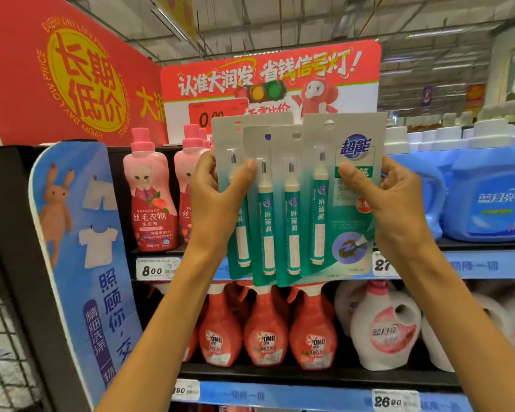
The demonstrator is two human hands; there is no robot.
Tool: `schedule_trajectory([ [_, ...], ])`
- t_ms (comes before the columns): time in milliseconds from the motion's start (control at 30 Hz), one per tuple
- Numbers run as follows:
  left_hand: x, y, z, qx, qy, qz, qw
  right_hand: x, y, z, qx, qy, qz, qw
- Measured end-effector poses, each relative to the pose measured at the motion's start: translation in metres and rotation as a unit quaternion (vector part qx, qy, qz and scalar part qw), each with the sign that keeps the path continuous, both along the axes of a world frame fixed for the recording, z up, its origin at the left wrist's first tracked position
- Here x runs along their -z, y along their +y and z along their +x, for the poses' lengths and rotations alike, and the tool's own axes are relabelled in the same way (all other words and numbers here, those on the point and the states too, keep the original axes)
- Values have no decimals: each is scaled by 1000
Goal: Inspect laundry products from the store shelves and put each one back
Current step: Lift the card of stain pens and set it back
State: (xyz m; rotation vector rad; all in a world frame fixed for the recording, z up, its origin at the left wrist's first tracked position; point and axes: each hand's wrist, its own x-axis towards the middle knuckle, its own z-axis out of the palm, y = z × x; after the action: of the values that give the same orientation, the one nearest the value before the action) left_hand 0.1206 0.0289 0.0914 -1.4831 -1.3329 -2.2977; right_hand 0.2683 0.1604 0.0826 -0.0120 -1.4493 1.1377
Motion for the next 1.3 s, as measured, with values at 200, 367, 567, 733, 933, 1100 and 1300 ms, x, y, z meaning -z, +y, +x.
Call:
schedule_trajectory([
  [200,5,-3,0,31,-58,-58,996,7,0,0,-27,-13,-25,999],
  [367,7,-5,-7,35,-90,-113,989,9,3,1,-28,-61,-38,997],
  [567,0,-1,-6,25,-79,-103,991,-3,0,-4,5,-46,-19,999],
  [733,-37,2,-6,6,19,-24,999,-40,-3,-5,46,9,47,998],
  [933,-91,15,-11,-44,114,32,992,-88,4,-14,4,101,95,990],
  [1100,-96,27,-21,-58,144,94,983,-97,16,-30,-21,136,111,984],
  [1300,-83,45,-41,-24,118,81,989,-87,40,-48,-5,130,108,986],
])
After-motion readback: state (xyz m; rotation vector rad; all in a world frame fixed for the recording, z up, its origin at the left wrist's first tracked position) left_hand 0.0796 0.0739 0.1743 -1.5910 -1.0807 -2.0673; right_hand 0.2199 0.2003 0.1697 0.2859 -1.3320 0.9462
